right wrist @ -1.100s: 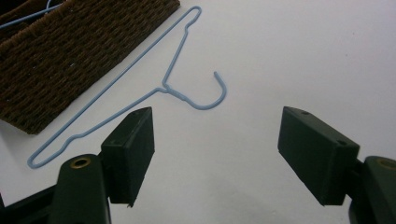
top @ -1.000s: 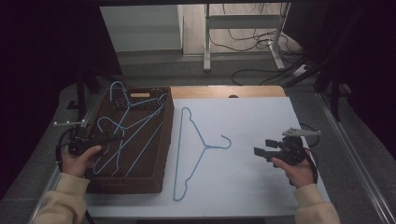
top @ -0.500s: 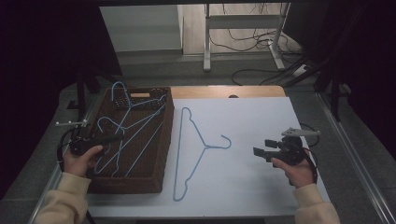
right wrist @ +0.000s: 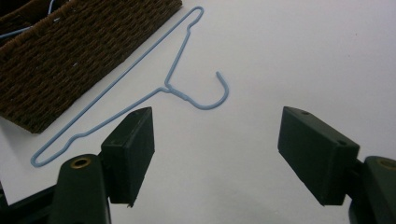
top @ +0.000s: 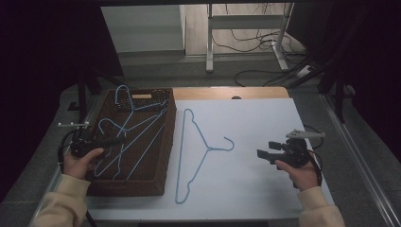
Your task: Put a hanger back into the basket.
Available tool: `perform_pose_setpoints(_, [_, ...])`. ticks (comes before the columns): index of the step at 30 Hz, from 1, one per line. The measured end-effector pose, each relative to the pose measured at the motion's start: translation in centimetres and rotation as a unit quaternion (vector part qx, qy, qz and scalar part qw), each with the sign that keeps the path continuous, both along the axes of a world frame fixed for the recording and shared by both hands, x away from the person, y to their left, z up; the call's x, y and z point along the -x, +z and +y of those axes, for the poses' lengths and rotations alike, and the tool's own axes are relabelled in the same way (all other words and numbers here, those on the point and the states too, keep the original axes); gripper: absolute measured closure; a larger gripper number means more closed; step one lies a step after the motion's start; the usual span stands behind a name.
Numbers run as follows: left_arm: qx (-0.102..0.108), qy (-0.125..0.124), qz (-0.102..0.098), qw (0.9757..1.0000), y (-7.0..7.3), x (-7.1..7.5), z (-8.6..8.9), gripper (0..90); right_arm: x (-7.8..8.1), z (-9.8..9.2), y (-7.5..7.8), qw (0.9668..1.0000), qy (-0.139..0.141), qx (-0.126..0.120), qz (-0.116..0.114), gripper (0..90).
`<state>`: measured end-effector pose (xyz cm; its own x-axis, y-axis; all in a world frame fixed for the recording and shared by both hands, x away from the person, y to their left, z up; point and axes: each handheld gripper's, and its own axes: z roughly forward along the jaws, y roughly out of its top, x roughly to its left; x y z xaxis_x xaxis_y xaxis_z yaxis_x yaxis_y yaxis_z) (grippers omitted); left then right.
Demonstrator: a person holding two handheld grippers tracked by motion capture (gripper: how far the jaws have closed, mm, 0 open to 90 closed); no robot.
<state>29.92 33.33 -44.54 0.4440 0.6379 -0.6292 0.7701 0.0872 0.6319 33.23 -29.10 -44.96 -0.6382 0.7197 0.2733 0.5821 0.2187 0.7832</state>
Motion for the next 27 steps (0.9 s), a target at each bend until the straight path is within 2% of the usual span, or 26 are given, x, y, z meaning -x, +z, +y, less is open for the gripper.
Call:
perform_pose_setpoints(2, [-0.008,0.003,0.001,1.0000,0.1,0.0,-0.1,84.5,0.0,0.0,0.0,1.0000,0.000,0.000,0.000,27.4])
perform_pose_setpoints(3, [-0.023,0.008,0.003,0.9997,0.2,-0.1,-0.3,60.2,0.0,0.0,0.0,1.0000,0.000,0.000,0.000,27.4])
perform_pose_setpoints(4, [-0.063,0.013,0.006,0.9979,0.4,-0.1,-0.7,50.1,0.0,0.0,0.0,1.0000,0.000,0.000,0.000,27.4])
perform_pose_setpoints(5, [-0.063,0.013,0.006,0.9979,0.4,-0.1,-0.7,47.1,0.0,0.0,0.0,1.0000,0.000,0.000,0.000,27.4])
perform_pose_setpoints(6, [-0.076,0.015,0.001,0.9970,0.5,0.0,-0.9,44.8,0.0,-0.1,0.0,1.0000,0.000,-0.001,0.001,27.4])
perform_pose_setpoints(7, [-0.076,0.015,0.001,0.9970,0.5,0.0,-0.9,41.9,0.0,-0.1,0.1,1.0000,0.000,-0.001,0.002,27.4])
perform_pose_setpoints(8, [-0.090,0.028,-0.005,0.9956,0.8,0.2,-1.0,38.9,0.0,-0.1,0.1,1.0000,-0.001,-0.001,0.001,27.4])
perform_pose_setpoints(11, [-0.099,0.040,-0.010,0.9942,1.0,0.5,-0.9,32.0,0.0,-0.1,0.1,1.0000,0.000,-0.001,-0.001,27.4])
perform_pose_setpoints(21, [-0.100,0.017,-0.045,0.9938,2.4,1.7,-1.6,28.7,-0.1,0.1,0.1,1.0000,0.001,0.000,0.000,27.5])
perform_pose_setpoints(24, [-0.095,-0.006,-0.057,0.9938,2.9,2.0,-2.3,28.7,-0.1,0.1,0.0,1.0000,0.003,-0.001,0.001,27.4])
perform_pose_setpoints(25, [-0.098,-0.017,-0.062,0.9931,3.1,2.2,-2.9,28.7,-0.1,0.1,0.0,1.0000,0.003,-0.001,0.002,27.3])
perform_pose_setpoints(27, [-0.098,-0.023,-0.064,0.9929,3.2,2.3,-3.2,28.6,-0.2,0.1,0.0,1.0000,0.004,-0.001,0.003,27.3])
